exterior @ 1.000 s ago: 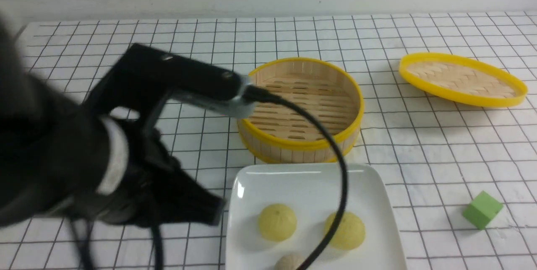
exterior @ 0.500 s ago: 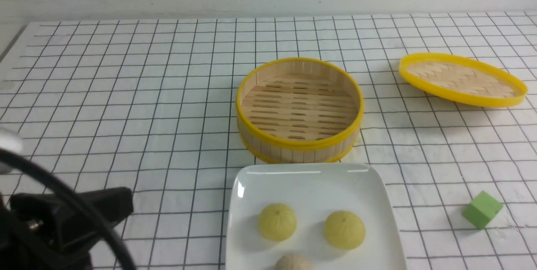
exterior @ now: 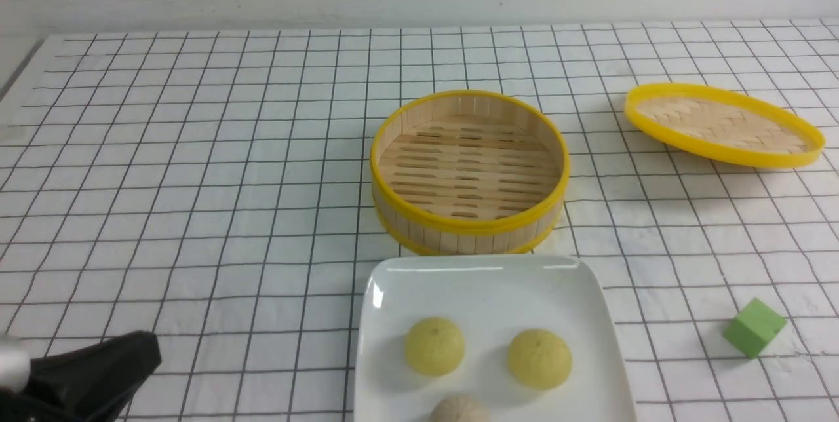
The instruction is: Put the steamed buns into the plate on the white-black tablecloth.
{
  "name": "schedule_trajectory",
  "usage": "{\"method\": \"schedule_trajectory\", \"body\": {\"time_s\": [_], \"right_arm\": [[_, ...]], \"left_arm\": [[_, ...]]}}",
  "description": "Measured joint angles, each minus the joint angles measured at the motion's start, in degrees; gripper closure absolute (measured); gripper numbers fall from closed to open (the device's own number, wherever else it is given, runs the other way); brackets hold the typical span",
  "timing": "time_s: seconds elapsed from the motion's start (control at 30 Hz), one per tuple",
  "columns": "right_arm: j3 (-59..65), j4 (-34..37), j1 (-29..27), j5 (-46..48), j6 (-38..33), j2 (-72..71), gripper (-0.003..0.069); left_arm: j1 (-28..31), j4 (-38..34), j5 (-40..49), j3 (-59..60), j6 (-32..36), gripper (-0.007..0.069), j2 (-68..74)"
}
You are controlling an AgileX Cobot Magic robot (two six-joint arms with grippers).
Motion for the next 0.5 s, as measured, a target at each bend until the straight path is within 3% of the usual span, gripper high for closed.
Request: {"method": "schedule_trajectory", "body": {"time_s": [0.03, 0.1, 0.27, 0.5], "right_arm": [[0.0, 0.0, 0.0, 0.0, 0.0, 0.0, 0.0615], [0.0, 0.0, 0.0, 0.0, 0.0, 0.0, 0.0613], [0.0, 0.0, 0.0, -0.1, 0.0, 0.0, 0.0606], [0.0, 0.0, 0.0, -0.1, 0.1, 0.0, 0.0597]], "left_arm": [[0.7, 0.0, 0.0, 0.5, 0.8, 0.0595, -0.4], [9.9, -3.8, -2.8, 6.9, 7.8, 0.0593, -5.8], [20.8, 0.3, -2.7, 15.0, 8.5, 0.0589, -13.8], [23.2, 1.7, 0.3, 17.7, 7.2, 0.0586, -17.2]]}}
